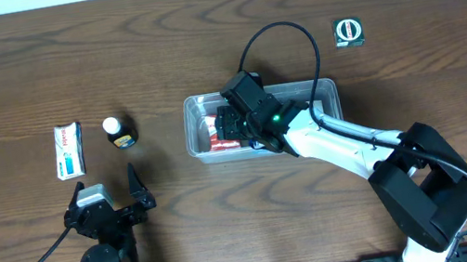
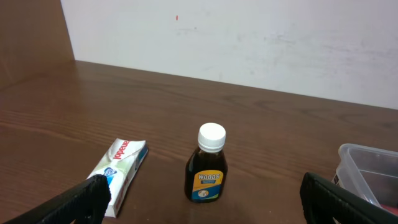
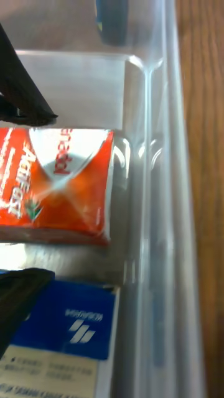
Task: Pack container
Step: 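Lower the red packet beside the blue box and open the gripper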
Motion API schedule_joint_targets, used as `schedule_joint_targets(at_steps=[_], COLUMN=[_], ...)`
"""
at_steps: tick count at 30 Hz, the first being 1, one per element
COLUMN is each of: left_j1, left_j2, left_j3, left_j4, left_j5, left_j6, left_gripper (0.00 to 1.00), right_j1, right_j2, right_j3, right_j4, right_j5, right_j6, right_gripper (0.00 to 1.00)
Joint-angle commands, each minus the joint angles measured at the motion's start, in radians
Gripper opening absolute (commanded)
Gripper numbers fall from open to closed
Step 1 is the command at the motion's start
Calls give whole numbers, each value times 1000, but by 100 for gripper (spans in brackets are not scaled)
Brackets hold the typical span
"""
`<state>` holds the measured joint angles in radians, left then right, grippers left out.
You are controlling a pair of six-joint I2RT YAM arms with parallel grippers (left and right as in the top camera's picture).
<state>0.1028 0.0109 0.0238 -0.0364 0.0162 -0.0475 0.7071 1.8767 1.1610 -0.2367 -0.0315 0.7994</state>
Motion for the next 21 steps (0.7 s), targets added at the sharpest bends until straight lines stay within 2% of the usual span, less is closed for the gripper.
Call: schedule_joint_targets(at_steps=[1,12,21], left_j1=[1,1,1], left_j2=[-5,-5,-5], left_j3=[-20,-20,-20], left_j4=[-37,-37,-37], left_j5=[-20,-20,-20], left_j6=[14,14,14], left_gripper=[98,98,98], right_j1=[10,26,20], right_j2=[10,-40,-237], right_j3=[4,4,4], right_j4=[23,32,-86], right_j5=[-38,-59,1], right_j6=[-54,-212,-311], right_gripper=[67,63,75])
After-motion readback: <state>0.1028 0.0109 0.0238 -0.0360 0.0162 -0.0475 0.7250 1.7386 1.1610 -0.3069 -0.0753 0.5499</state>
